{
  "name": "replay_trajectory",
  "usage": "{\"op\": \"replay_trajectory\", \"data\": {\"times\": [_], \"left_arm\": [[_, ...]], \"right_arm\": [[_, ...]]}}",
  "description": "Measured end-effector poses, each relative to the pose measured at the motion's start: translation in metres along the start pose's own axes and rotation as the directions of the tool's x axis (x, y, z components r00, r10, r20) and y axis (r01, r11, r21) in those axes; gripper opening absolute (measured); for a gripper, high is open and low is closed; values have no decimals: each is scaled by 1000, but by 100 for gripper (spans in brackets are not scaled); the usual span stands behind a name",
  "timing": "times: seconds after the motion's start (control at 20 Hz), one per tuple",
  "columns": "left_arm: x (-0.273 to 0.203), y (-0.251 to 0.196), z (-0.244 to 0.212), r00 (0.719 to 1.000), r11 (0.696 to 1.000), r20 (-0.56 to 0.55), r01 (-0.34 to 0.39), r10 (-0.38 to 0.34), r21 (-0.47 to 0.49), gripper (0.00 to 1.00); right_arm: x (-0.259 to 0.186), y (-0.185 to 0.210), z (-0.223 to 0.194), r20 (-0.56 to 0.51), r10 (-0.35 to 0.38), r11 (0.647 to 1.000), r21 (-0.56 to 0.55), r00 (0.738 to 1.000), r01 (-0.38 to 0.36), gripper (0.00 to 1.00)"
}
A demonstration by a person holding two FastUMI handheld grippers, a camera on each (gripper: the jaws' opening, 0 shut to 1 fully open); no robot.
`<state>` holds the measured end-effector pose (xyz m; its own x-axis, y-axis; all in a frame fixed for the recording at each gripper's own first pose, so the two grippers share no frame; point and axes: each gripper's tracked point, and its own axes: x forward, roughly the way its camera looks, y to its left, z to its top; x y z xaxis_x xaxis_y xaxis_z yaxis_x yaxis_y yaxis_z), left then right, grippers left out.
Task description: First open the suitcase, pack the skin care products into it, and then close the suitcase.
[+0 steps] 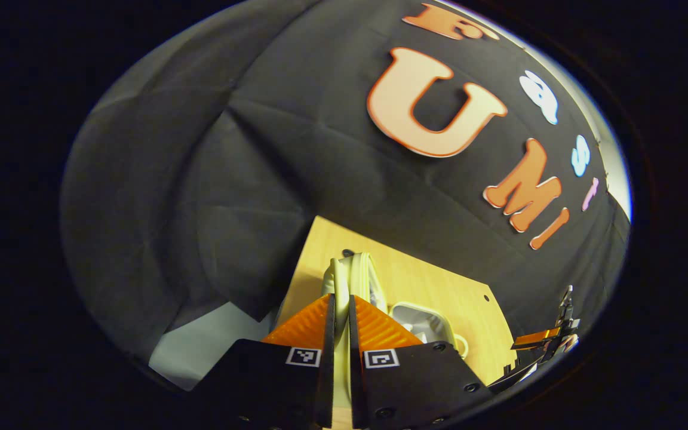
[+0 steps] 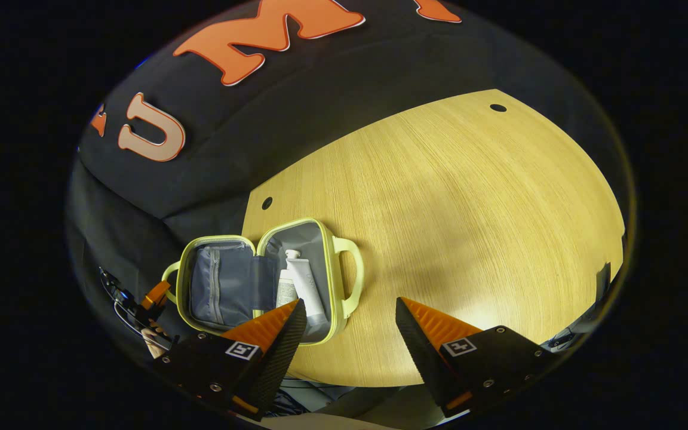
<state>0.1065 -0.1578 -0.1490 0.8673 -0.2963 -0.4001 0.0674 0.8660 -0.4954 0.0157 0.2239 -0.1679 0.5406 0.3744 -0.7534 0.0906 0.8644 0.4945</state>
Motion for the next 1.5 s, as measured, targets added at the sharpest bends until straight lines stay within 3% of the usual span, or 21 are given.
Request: {"op": "replay_trajectory", "data": {"times": [0.35, 0.55, 0.75, 1.0, 1.25, 1.4, 1.5], "left_arm": [[-1, -161, 0, 996, 988, 3, 92, -93, 127, 12], [19, -242, -34, 992, 981, -35, 121, -117, 150, 12], [51, -301, -88, 986, 973, -106, 149, -132, 178, 12], [107, -343, -166, 973, 967, -192, 164, -127, 193, 13], [159, -345, -252, 945, 955, -323, 145, -56, 258, 13], [177, -347, -304, 939, 955, -342, 140, -44, 260, 13], [181, -353, -311, 954, 942, -299, 131, -34, 310, 13]], "right_arm": [[-36, -65, 54, 139, -16, 993, -109, 990, 32, 96], [-71, -92, 83, 192, 31, 991, -131, 981, -6, 96], [-92, -131, 93, 206, 31, 989, -148, 978, 0, 96], [-101, -170, 88, 197, 10, 988, -152, 980, 20, 96], [-98, -198, 76, 179, -14, 991, -131, 984, 38, 96], [-93, -207, 71, 173, -24, 989, -138, 985, 49, 96], [-86, -212, 69, 175, -37, 986, -153, 984, 64, 96]]}}
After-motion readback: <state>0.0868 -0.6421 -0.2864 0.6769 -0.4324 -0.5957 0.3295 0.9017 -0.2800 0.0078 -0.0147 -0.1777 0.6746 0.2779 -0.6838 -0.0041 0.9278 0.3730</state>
